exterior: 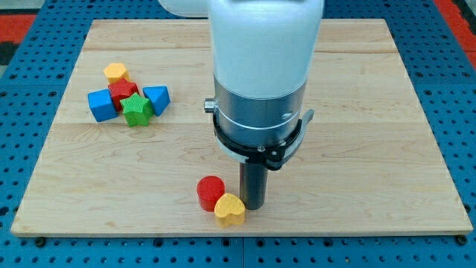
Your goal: Place the yellow heart below the red circle
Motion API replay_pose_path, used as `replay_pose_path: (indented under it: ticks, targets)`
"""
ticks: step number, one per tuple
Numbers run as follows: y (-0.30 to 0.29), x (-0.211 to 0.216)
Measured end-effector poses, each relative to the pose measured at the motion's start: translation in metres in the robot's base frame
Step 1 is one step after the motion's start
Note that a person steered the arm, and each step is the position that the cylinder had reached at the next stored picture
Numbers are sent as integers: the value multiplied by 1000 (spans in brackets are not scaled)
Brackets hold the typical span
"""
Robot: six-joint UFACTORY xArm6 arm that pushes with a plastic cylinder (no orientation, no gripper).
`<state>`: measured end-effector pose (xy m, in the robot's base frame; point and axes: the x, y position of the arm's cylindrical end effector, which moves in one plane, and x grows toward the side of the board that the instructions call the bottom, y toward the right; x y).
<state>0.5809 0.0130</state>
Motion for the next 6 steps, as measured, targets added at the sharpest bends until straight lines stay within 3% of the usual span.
replay_pose_path:
  ticks: [1, 2, 3, 6]
  targets:
    - [63, 25]
    - [60, 37]
    - [14, 36]
    - [-44, 37]
